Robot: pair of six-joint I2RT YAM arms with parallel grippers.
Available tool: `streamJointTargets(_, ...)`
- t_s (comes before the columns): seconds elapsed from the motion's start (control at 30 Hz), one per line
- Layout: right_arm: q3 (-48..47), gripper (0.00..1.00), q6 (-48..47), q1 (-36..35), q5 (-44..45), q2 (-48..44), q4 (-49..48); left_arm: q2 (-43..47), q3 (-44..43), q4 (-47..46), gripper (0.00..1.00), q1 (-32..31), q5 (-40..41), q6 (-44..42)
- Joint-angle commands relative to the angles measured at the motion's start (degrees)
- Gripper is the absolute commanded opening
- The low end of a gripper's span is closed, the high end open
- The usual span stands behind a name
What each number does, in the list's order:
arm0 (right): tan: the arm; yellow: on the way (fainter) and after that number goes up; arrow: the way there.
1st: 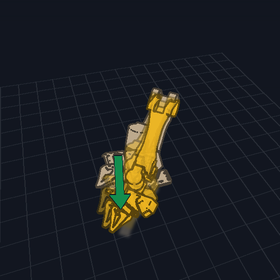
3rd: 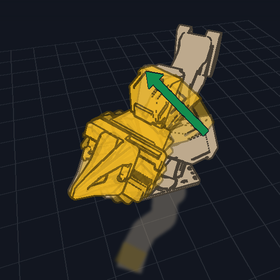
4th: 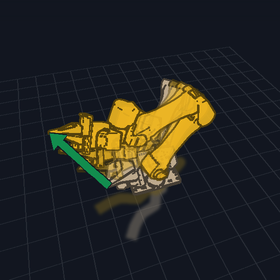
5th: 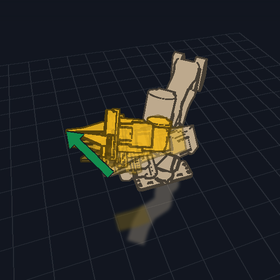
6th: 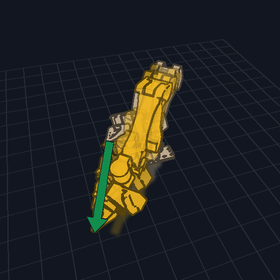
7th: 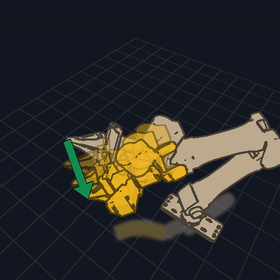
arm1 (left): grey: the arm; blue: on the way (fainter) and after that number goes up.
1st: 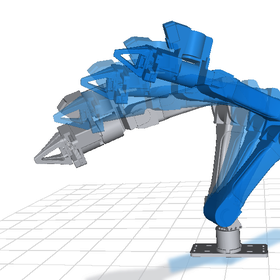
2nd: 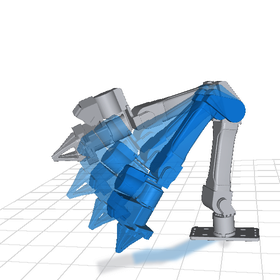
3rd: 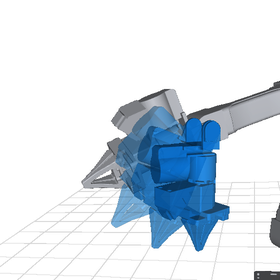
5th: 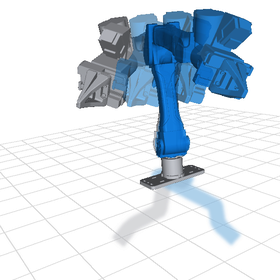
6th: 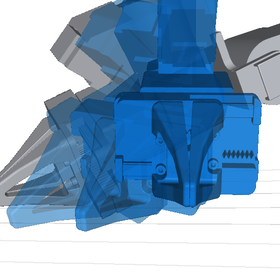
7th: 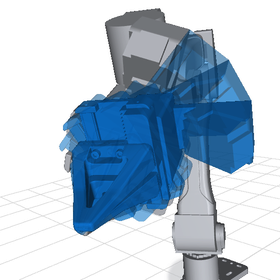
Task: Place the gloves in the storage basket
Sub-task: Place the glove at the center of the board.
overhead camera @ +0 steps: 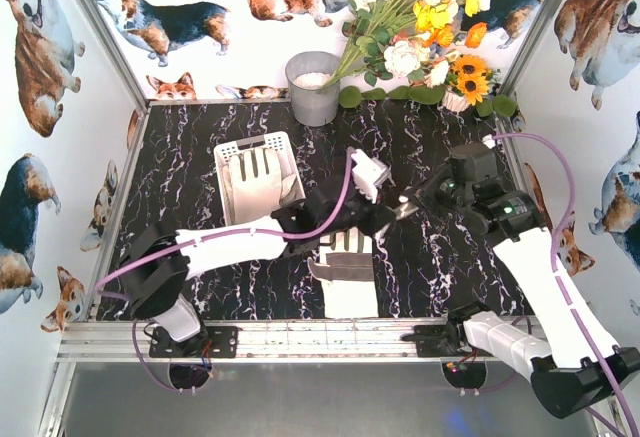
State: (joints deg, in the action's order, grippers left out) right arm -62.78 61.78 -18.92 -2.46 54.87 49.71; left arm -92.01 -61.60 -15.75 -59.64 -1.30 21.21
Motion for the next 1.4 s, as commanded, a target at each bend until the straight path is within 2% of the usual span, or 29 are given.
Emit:
streamJointTargets(0.0,-7.1,0.0,-0.4,-0.2,7.3,1.8,12.6,-5.0,-6.2,3.7,0.0,1.5,-13.0,4.7)
streamJointTargets(0.1,-8.3,0.0,0.6,-0.2,10.7,6.0,18.1,-9.4,-7.6,0.9,0.0,4.8,-21.4,11.8)
streamJointTargets(0.23,-7.3,0.0,0.7,-0.2,11.9,10.7,16.0,-12.4,-8.0,-5.0,0.0,7.2,-23.7,17.3)
streamJointTargets(0.43,-6.5,0.0,2.1,0.0,16.3,15.2,10.3,-15.6,-14.2,9.1,0.08,7.8,-15.1,10.3)
streamJointTargets(0.6,-10.4,0.0,1.1,-0.1,15.3,16.7,10.1,-12.8,-12.6,8.7,0.03,7.4,-13.1,8.4)
streamJointTargets(0.8,-12.7,0.0,-3.4,0.0,15.0,13.9,13.4,-9.4,-13.5,13.0,0.0,6.5,-15.4,7.9)
streamJointTargets(1.0,-15.2,0.0,-9.8,-0.1,8.5,10.5,19.5,-6.5,-16.6,19.2,0.0,4.1,-18.2,11.7)
streamJointTargets(1.2,-19.7,0.0,-17.0,0.0,0.6,12.7,32.0,-3.5,-13.1,17.1,0.0,1.8,-20.7,23.4)
streamJointTargets(1.37,-19.3,0.0,-19.1,-0.1,-8.5,12.8,37.3,-2.9,-13.2,16.6,0.0,-2.3,-20.2,28.8)
